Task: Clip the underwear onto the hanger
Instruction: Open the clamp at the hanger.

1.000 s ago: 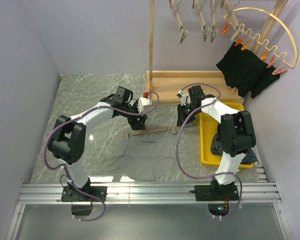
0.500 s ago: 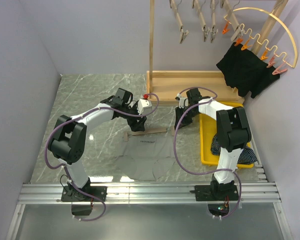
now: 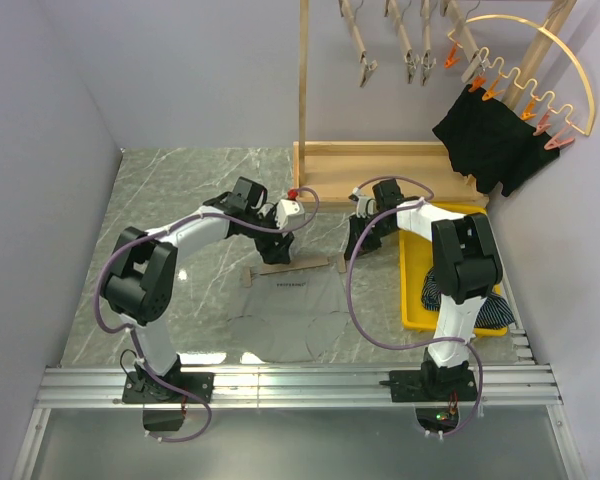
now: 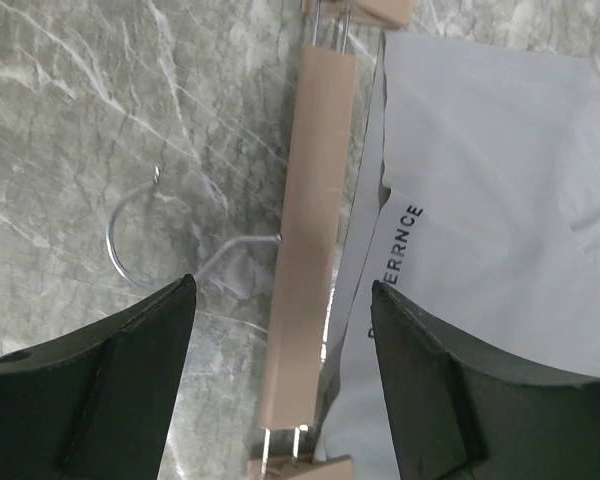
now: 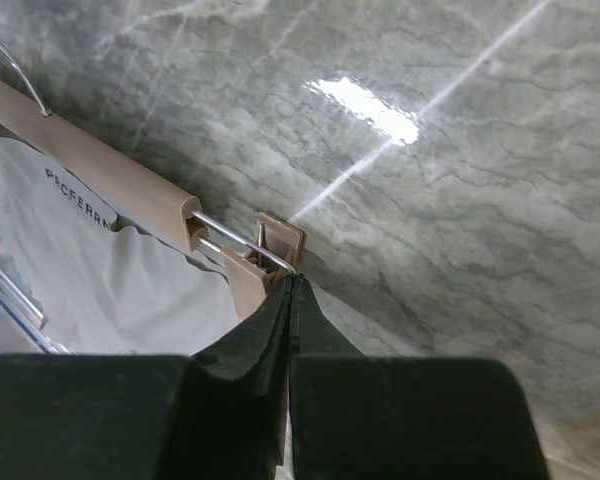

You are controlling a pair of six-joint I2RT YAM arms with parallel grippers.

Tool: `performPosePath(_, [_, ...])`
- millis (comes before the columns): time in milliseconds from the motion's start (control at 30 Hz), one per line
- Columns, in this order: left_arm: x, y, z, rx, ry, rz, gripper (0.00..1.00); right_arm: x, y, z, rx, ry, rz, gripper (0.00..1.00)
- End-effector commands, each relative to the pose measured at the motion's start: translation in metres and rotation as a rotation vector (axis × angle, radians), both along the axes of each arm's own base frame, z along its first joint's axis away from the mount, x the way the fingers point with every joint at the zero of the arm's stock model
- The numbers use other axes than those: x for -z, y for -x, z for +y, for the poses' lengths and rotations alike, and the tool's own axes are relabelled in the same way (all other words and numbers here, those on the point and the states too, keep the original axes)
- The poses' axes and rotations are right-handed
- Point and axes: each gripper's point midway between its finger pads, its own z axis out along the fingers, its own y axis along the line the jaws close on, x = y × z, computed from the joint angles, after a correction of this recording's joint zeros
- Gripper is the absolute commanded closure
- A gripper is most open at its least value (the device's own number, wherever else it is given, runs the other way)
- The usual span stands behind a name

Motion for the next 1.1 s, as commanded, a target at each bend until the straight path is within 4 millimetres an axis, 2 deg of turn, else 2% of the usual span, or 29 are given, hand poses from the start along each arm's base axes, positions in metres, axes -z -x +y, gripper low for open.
performPosePath(0, [-0.018,-0.011,-0.013,0.021,0.054,-0.026,0.25,-0.006,-0.001,0.006,-0.020,-0.035,-0.047,1.00])
performPosePath(267, [-0.047,-0.021,-0.035,0.031,0.154,0.017,0.25,-0.024,-0.003,0.008,-0.043,-0.068,-0.146,1.00])
performPosePath(433, [-0.044,-0.029,-0.052,0.022,0.192,0.077,0.27,-0.033,-0.004,0.011,-0.043,-0.091,-0.179,1.00])
performPosePath(600, [-0.034,-0.026,-0.068,0.045,0.202,0.110,0.27,-0.042,-0.002,0.013,-0.044,-0.106,-0.202,1.00])
performPosePath(1067, [-0.028,-0.028,-0.104,0.121,0.257,0.228,0.18,-0.055,0.002,0.016,-0.067,-0.095,-0.257,1.00])
